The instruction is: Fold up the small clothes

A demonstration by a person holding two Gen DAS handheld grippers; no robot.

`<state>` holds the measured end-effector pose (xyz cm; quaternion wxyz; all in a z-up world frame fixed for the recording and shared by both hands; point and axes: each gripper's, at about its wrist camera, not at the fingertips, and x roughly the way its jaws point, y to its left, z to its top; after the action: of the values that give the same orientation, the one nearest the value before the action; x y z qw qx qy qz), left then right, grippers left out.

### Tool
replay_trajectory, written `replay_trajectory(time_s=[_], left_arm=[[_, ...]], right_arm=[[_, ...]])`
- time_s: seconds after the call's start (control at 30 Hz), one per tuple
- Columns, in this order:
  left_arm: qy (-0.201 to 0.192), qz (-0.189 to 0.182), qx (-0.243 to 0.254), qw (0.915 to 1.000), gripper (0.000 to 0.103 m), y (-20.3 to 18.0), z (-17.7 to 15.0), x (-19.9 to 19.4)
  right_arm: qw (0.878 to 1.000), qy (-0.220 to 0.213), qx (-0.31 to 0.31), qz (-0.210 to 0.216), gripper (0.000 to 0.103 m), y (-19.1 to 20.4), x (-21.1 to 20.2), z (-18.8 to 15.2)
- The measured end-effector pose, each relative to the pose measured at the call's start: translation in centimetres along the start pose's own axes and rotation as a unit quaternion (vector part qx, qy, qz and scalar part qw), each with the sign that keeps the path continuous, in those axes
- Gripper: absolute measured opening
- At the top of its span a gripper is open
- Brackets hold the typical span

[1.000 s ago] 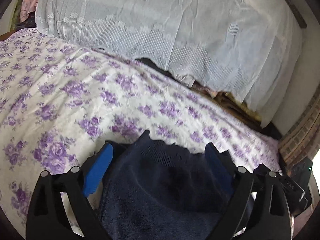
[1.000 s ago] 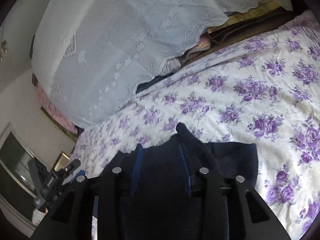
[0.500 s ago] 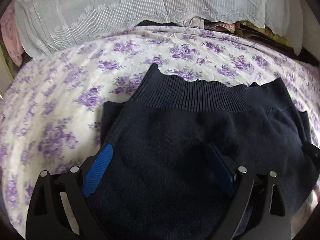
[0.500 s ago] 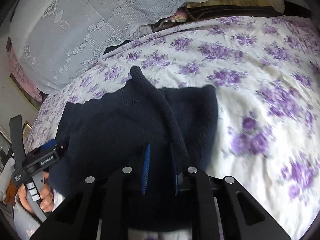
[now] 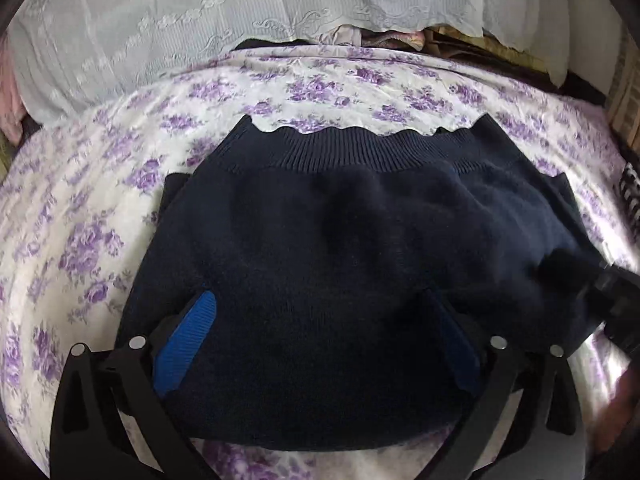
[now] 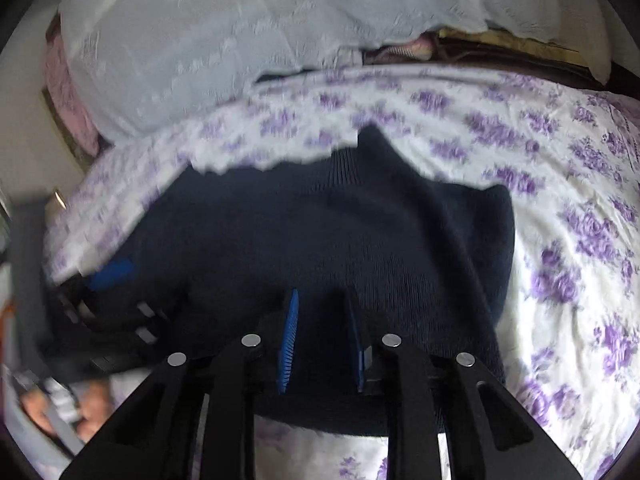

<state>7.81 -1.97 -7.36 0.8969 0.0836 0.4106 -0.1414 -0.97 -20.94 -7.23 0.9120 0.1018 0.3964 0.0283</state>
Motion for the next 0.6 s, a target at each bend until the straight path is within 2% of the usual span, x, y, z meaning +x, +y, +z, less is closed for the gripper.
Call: replay_trajectory(time_s=[0.1,0.2,0.23,0.3,0.37,0.47,0.6], left_arm=[[-0.012,0.01,-0.003,0.9999,0.098,0.0,-0.7,-1.2],[-0.05,-0.009,-0.002,0.9987,0.098,-0.2,-0.6,-3.2],[-0.047,-0.004,-0.001,0.9989,0.098,-0.2,-0.5,-3.0],[-0.002,0.011,0.003,0.9999,0.099,-0.2,-0.8,-0.9],[0.01,-0.008,-0.015,0.9998,0.099,0.5,-0.8,-0.3],[-0.013,-0.004,-0.041,0.9991,0.099,2.0,0.6,-1.7],[-0.01,-0.018,-0.111,0.9936,0.099,5.2,4.4,-1.3]], right_arm=[[1.0,-0.004,-0.001,-0.017,0.025,0.5,-1.2,-0.2],[1.0,-0.02,-0.014,0.009,0.031,1.8,-2.1,-0.2],[0.999,-0.011,-0.032,0.006,0.032,2.6,-1.8,-0.4],[0.998,0.017,-0.052,-0.008,0.039,3.3,-0.4,-1.1],[0.998,0.009,-0.065,-0.014,0.04,3.6,-0.4,-1.4],[0.999,-0.01,-0.034,0.022,0.04,2.6,-1.6,0.3],[0.999,-0.034,0.024,0.023,0.04,0.4,-1.4,4.3]])
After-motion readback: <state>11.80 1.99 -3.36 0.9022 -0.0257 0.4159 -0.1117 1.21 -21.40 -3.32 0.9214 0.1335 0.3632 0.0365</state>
